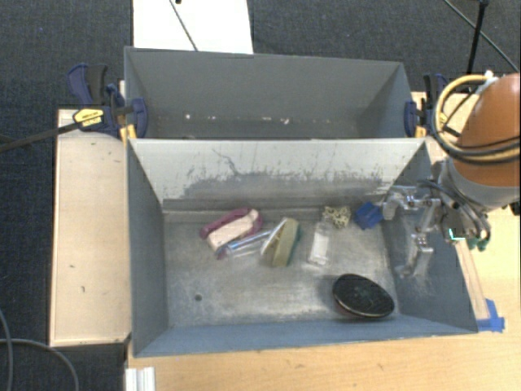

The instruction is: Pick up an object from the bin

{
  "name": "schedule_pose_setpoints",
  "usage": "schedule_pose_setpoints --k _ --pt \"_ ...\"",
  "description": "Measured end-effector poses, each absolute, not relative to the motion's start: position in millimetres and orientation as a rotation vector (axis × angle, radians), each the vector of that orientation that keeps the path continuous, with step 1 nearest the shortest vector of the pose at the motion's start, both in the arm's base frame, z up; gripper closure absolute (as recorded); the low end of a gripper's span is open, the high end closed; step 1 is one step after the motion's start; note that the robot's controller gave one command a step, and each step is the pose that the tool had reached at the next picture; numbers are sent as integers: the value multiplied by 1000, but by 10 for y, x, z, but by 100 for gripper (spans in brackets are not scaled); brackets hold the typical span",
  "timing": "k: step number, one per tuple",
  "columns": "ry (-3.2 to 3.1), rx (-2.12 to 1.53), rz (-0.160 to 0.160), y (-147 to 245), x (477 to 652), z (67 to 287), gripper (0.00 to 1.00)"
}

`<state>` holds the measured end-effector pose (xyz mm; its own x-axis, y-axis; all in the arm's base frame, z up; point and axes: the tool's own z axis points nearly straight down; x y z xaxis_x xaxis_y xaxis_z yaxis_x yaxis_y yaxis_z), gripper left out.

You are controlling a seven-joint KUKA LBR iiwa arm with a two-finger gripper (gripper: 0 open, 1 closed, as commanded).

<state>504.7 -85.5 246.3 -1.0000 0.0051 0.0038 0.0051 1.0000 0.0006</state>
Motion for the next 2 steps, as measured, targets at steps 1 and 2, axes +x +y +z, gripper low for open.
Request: schedule_pose_setpoints --k 1,2 --pt "-3144 288 3 -743 4801 760 0" --pt "-3131 295 1 -744 4764 760 100"
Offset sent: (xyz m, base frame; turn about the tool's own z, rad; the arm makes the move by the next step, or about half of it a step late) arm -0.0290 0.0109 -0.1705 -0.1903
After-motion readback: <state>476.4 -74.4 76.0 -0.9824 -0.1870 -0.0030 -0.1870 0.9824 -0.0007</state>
